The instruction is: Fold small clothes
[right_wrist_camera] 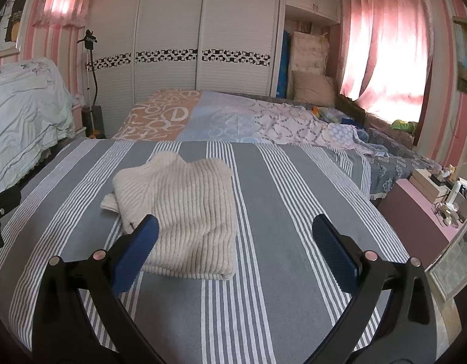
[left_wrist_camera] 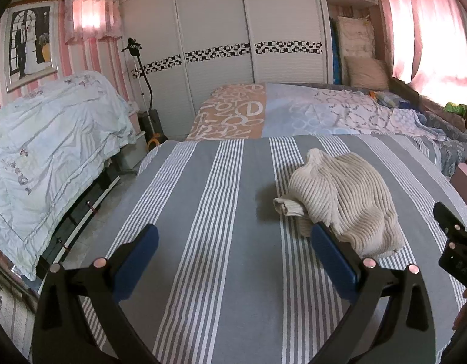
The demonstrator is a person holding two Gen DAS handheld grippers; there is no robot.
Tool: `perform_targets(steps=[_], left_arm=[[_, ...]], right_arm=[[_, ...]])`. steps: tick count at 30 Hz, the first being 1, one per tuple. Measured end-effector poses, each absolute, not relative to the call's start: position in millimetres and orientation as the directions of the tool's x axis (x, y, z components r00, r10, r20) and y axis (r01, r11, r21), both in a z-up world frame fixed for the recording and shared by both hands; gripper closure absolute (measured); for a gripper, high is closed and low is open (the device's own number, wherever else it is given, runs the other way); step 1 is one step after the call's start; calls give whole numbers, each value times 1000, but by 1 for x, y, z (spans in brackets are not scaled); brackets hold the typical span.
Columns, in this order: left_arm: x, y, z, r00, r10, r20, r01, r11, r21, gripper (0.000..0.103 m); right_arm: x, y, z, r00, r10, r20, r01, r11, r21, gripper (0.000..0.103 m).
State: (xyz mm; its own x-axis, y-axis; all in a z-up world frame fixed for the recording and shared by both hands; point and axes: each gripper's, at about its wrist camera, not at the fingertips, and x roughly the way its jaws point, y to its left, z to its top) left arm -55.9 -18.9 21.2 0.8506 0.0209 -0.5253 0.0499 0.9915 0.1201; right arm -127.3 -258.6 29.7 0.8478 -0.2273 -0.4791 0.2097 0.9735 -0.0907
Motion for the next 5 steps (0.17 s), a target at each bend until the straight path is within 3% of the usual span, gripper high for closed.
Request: perform_targets(steps=[5], left_arm=[[-54, -20, 22, 850, 28, -525, 43, 992, 123, 2]], right_arm=[[-125, -261, 29, 845, -224, -486, 209, 974, -86, 3]])
